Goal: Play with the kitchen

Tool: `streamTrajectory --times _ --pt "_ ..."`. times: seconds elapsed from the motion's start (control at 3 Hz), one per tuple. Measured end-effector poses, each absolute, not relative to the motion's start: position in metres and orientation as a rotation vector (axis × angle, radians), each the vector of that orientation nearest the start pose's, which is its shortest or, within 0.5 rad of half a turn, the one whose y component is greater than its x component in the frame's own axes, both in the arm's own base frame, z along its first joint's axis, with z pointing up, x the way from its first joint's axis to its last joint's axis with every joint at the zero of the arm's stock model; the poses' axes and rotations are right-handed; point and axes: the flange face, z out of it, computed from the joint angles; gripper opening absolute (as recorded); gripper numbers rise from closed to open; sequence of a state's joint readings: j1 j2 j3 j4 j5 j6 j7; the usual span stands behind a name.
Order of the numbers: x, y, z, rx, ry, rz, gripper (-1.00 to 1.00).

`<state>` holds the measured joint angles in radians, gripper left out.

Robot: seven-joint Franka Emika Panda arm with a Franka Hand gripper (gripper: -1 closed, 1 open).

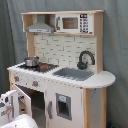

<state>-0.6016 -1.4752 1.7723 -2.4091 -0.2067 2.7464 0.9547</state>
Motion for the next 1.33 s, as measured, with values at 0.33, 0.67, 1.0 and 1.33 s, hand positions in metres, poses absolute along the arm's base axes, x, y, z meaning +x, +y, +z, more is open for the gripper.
streamTrajectory --times 0.33,0.67,1.0,1.33 --pt "0.302 0.412 0.222 1.750 0.643 1.359 1.00" --pt "0.331 0.409 0.223 1.757 0.621 1.326 1.00" --pt "0.293 0.438 0.234 1.732 0.685 1.376 1.00" --pt "0.274 0.444 0.256 1.662 0.728 1.378 1.00"
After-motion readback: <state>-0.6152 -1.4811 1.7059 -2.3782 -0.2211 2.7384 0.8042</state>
